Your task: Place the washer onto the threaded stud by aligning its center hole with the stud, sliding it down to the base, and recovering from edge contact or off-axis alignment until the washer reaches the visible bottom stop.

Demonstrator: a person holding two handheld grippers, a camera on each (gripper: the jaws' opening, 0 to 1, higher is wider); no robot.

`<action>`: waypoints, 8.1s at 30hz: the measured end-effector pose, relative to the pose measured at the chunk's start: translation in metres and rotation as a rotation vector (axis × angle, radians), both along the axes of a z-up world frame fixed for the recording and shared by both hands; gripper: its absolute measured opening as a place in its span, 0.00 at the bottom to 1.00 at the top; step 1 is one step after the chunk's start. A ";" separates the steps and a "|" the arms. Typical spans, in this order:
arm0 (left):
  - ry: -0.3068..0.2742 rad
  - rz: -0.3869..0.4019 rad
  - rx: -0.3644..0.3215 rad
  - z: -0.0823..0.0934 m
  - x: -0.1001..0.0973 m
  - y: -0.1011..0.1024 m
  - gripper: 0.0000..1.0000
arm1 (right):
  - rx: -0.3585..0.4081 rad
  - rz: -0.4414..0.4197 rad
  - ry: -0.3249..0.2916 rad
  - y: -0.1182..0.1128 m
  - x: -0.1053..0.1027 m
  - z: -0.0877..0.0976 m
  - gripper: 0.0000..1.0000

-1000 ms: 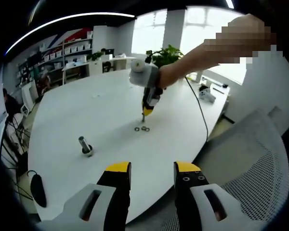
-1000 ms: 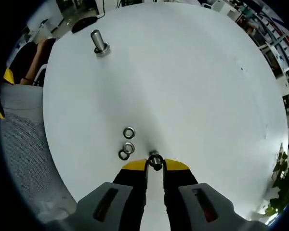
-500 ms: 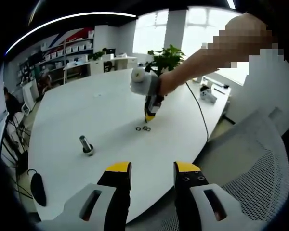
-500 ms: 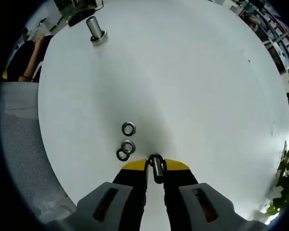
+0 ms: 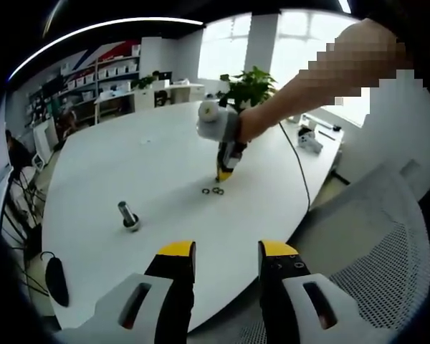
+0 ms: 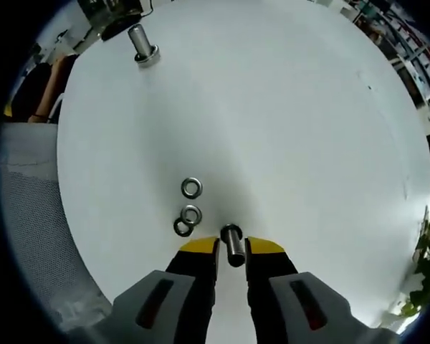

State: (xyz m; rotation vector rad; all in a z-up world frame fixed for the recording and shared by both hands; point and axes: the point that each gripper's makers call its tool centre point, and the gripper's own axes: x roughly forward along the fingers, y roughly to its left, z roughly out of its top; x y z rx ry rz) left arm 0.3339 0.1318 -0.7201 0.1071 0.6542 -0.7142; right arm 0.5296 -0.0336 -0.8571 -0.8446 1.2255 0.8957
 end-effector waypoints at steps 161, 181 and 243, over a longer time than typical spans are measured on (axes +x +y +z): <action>0.020 0.013 0.036 -0.007 -0.001 0.008 0.30 | 0.082 -0.114 -0.096 0.009 0.005 0.024 0.13; 0.027 0.020 0.044 -0.009 -0.001 0.009 0.30 | 0.050 -0.125 -0.060 0.007 -0.001 -0.001 0.14; 0.034 0.018 0.054 -0.011 -0.002 0.010 0.30 | 0.131 -0.140 -0.047 0.041 -0.024 -0.009 0.19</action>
